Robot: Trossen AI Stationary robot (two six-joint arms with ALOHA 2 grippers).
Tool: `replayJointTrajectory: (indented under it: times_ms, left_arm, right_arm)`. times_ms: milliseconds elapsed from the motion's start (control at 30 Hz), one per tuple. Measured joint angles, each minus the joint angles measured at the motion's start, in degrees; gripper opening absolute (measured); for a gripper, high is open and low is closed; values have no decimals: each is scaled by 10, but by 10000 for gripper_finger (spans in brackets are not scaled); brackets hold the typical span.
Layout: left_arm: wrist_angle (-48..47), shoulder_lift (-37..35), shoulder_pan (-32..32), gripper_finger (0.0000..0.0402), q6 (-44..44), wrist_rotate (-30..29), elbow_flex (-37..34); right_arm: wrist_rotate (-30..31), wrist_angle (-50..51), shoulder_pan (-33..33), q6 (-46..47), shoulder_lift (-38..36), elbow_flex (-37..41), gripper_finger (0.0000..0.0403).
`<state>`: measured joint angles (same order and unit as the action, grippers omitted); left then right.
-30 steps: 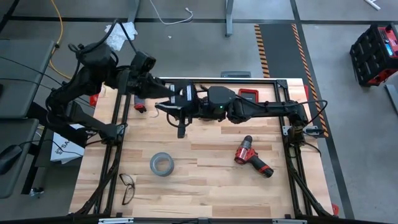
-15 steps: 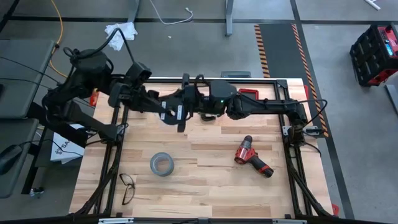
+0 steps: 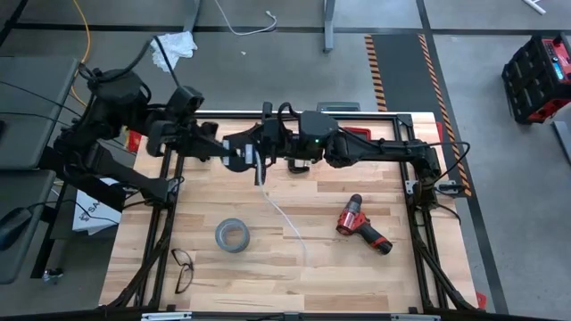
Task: Coil cords
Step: Coil the white wire
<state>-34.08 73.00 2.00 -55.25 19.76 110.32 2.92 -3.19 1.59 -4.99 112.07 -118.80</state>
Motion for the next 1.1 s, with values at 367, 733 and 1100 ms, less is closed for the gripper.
replayJointTrajectory:
  times_ms: [367,733,1100]
  left_arm:
    - [-52,-65,0,0,127,4,0]
    - [-200,-98,0,0,322,-134,0]
    - [-201,-88,0,0,379,-162,0]
  right_arm:
    - [0,133,-22,17,0,0,23]
    - [-65,241,-43,162,-46,0,154]
    - [-76,248,-41,167,-46,0,177]
